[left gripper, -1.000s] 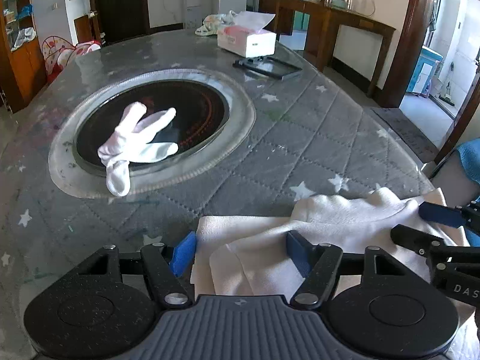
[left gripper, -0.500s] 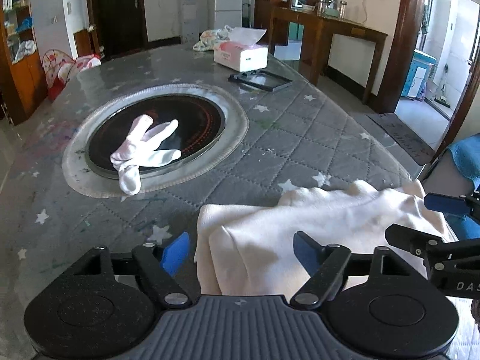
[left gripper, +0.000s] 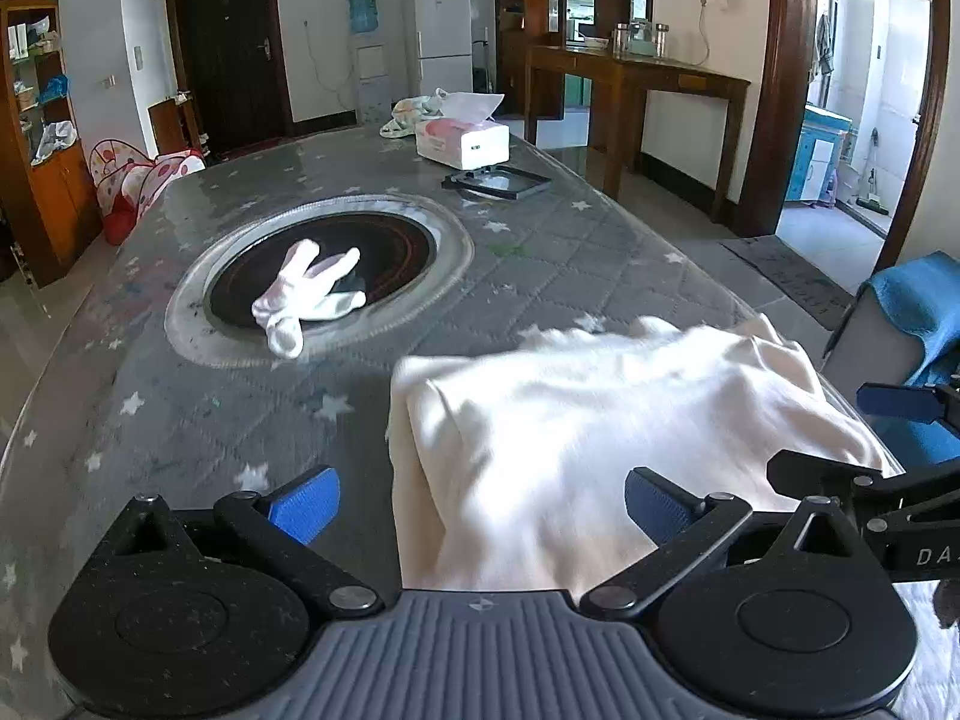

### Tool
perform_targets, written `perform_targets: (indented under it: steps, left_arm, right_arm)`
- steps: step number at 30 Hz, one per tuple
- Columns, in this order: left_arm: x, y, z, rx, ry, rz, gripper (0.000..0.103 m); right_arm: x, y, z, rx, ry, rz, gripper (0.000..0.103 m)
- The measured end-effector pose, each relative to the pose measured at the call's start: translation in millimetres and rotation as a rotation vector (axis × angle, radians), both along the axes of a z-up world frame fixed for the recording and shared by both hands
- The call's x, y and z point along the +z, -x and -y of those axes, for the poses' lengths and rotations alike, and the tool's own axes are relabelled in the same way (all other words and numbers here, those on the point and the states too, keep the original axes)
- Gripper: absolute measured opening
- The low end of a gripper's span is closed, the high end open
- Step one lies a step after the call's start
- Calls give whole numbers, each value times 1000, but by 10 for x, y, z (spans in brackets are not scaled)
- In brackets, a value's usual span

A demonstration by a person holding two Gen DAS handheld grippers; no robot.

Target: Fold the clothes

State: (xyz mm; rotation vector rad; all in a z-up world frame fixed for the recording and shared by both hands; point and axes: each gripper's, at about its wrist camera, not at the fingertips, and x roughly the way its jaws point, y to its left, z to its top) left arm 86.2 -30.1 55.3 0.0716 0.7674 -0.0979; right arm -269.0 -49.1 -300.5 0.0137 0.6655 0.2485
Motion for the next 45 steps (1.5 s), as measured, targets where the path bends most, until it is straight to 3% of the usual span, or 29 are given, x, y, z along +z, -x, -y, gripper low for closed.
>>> perform_targets:
  steps: [17,45]
  left_arm:
    - [-38,647,-19,9,-24,4,103]
    - [-229,1029,-21,18,-21,-17,103]
  right_arm:
    - [-7,597,-68,-34,17,14,103]
    - [-195,906,-183,-42,0,-30,103]
